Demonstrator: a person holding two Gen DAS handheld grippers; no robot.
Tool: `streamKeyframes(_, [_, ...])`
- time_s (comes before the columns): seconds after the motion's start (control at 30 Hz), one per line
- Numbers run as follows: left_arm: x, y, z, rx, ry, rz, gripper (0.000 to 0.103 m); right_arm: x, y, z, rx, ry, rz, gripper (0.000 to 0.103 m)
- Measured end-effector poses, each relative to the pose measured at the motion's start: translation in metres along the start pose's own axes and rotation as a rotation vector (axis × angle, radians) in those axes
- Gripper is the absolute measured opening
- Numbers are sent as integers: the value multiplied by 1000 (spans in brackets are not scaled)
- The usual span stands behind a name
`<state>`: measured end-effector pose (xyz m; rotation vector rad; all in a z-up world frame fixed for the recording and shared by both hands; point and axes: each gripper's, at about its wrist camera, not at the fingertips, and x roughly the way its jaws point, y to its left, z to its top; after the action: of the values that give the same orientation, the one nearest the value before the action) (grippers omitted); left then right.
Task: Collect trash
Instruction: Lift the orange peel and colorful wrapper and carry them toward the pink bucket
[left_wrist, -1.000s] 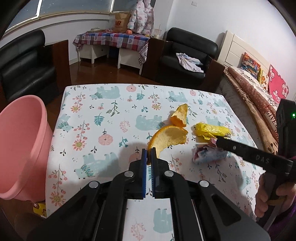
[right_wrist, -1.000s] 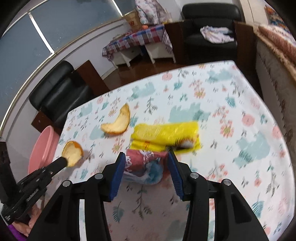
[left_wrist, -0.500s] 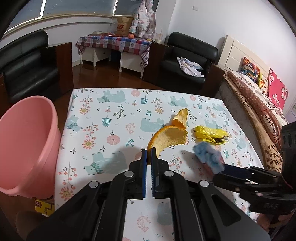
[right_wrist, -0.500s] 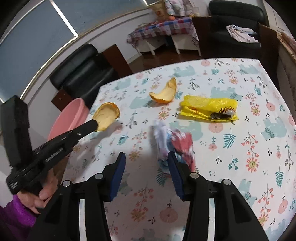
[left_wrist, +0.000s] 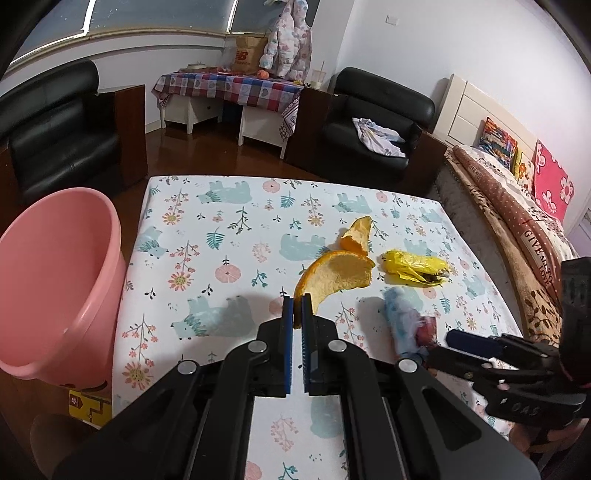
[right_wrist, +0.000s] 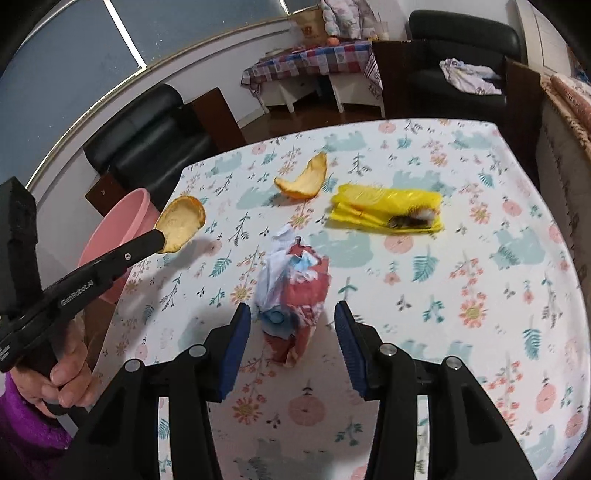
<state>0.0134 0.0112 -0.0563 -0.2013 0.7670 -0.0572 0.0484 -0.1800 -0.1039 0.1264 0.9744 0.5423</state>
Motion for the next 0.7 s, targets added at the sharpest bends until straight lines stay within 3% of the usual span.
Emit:
streamKeyframes(0.2, [-6,-2,-2,5,-10,14,3,19,9,-2,-7,37,-41,47])
streamKeyframes(0.33, [-8,-2,-3,9,-15,35,3,22,23,-2,-62,14,-67,47])
streamKeyframes(0.7, [-16,4,-4,3,-34,79,3,34,32,6,-62,1,-112,44])
